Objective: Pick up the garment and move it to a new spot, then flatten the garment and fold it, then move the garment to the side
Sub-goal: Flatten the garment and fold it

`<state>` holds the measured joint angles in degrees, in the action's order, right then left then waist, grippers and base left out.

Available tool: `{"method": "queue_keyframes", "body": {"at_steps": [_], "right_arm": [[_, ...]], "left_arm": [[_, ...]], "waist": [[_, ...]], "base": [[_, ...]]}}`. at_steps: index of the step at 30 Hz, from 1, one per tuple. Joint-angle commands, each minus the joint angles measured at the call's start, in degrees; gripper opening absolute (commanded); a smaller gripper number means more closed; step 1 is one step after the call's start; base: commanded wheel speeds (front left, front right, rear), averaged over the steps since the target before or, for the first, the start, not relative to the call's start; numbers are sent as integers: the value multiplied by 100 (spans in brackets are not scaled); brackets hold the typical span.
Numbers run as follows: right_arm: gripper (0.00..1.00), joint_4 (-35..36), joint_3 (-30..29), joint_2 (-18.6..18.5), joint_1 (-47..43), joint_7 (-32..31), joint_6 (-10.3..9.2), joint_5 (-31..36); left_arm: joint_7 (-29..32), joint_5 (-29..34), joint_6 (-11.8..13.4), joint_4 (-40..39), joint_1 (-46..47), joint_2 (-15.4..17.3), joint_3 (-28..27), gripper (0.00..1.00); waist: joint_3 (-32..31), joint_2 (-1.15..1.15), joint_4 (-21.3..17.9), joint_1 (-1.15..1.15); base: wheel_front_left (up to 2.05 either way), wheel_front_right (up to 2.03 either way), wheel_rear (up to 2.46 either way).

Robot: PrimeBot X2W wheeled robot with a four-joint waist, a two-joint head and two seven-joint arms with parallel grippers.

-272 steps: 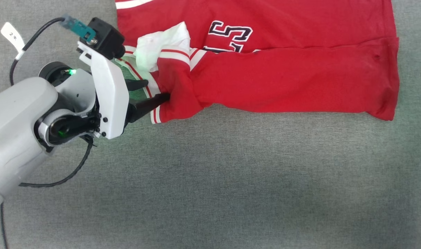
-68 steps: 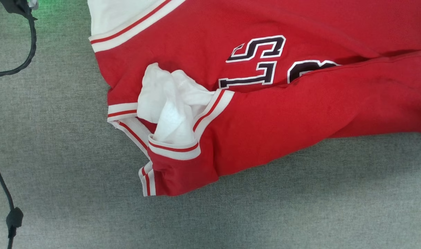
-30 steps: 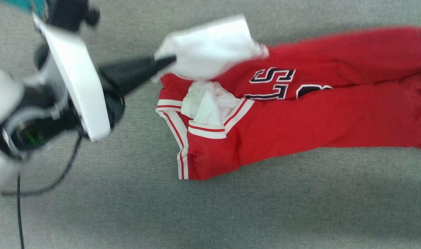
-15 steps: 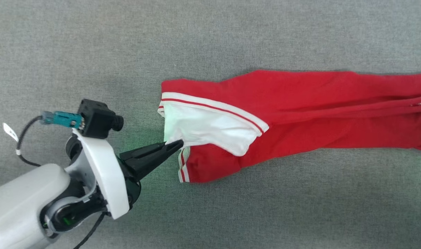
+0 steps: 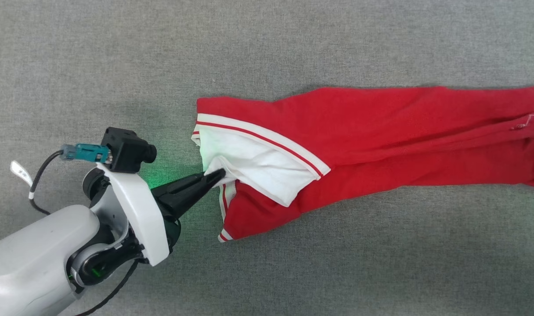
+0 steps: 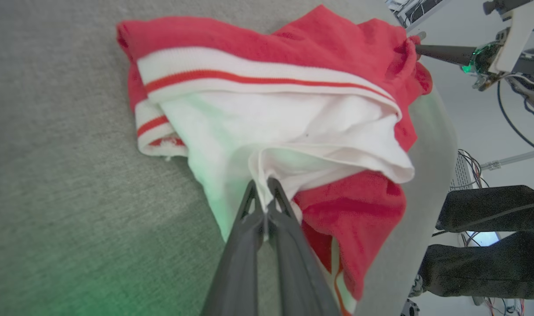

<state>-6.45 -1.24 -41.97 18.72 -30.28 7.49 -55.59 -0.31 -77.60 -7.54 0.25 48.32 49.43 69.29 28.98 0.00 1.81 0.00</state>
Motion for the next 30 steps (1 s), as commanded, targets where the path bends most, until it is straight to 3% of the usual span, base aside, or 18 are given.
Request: {"method": "queue_keyframes", "body": {"at_steps": [1, 12, 18, 22, 24, 30], "right_arm": [[100, 20, -23, -102, -39, 10, 1, -56], [100, 92, -431, -401, -360, -473, 1, -468], [100, -208, -481, -262, -371, -841, 1, -343], [100, -473, -479, -164, -348, -1081, 1, -249], [100, -637, -482, -63, -345, -1207, 1, -182], [100, -769, -410, 115, -262, -1383, 2, -77]], "left_arm": [[-199, 10, 13, 41, -25, -11, -5, 100], [-1260, -163, 13, 165, -579, -129, -146, 100], [-1484, -38, 73, 721, -976, -630, -619, 100], [-1490, 387, 138, 1094, -1323, -1131, -1498, 100], [-1491, 932, 131, 1281, -1695, -1521, -2366, 100], [-1491, 2442, 78, 1400, -2396, -2291, -3802, 100]], "waist": [[-42, 0, -3, 0], [-251, 0, 235, 0], [-321, 0, 519, 0], [-363, 0, 684, 0], [-398, 0, 761, 0], [-437, 0, 795, 0]], "base": [[0, 0, 0], [0, 0, 0], [0, 0, 0], [0, 0, 0], [0, 0, 0], [0, 0, 0]]}}
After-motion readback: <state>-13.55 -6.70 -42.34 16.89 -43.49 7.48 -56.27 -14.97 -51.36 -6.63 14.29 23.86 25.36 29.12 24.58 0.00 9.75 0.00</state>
